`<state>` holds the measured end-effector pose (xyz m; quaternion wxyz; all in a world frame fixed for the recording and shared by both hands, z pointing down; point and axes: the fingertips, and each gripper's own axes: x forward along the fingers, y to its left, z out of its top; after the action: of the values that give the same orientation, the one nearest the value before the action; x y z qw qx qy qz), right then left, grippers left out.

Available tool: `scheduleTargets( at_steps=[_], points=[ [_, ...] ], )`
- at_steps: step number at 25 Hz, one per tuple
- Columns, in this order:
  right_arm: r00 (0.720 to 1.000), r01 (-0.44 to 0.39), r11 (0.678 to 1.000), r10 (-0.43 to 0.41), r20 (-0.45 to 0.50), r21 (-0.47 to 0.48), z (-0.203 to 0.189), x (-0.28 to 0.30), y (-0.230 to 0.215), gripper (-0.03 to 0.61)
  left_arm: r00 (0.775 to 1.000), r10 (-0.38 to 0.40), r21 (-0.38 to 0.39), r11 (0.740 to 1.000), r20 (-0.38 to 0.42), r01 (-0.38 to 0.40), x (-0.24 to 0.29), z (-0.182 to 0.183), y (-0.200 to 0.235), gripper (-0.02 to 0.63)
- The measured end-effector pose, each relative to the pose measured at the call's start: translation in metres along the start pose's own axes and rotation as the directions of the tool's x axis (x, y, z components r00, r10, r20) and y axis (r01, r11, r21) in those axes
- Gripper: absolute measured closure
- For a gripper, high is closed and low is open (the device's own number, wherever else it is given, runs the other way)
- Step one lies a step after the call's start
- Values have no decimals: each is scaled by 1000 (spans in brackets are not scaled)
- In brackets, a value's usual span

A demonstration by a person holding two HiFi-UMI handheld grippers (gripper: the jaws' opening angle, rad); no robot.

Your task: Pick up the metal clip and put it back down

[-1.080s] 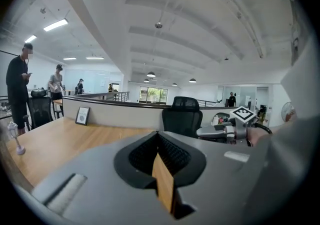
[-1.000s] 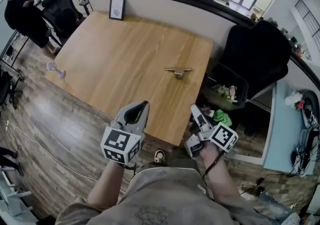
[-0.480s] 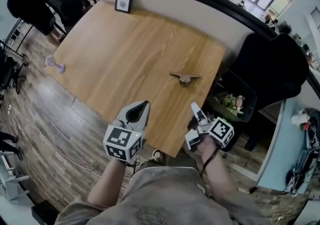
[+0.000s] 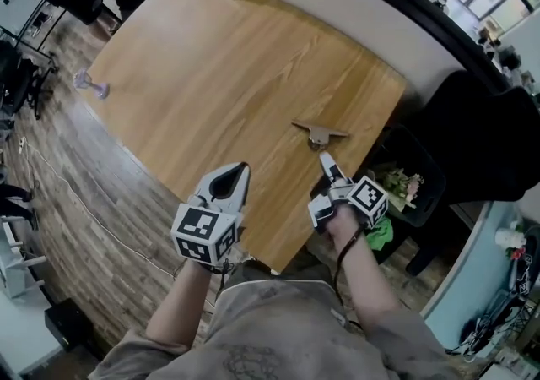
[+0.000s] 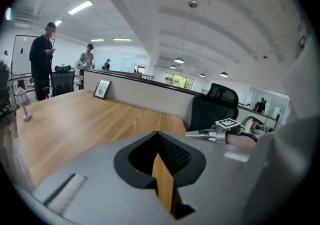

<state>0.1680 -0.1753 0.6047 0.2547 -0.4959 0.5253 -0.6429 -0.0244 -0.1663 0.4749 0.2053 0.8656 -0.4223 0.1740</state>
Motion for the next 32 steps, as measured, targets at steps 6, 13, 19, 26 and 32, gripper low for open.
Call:
scheduleTargets(
  at_steps=[6, 13, 19, 26, 32],
  points=[
    [998, 16, 1000, -17, -62, -15, 16, 40, -30, 394, 997, 79, -51, 996, -12, -80, 28, -8, 10, 613],
    [996, 32, 999, -30, -79, 18, 22, 62, -48, 394, 991, 129, -70, 989, -20, -130, 45, -20, 15, 614],
    [996, 49, 998, -47, -70, 36, 32, 76, -61, 454, 995, 98, -30, 995, -37, -99, 54, -28, 11, 612],
    [999, 16, 999, -14, -45, 49, 33, 83, -59, 530, 996, 88, -60, 994, -34, -90, 44, -38, 23, 612],
    [997, 1, 1000, 0, -77, 7, 21, 79, -40, 560, 996, 83, -57, 995, -20, -84, 31, -37, 29, 613]
  ],
)
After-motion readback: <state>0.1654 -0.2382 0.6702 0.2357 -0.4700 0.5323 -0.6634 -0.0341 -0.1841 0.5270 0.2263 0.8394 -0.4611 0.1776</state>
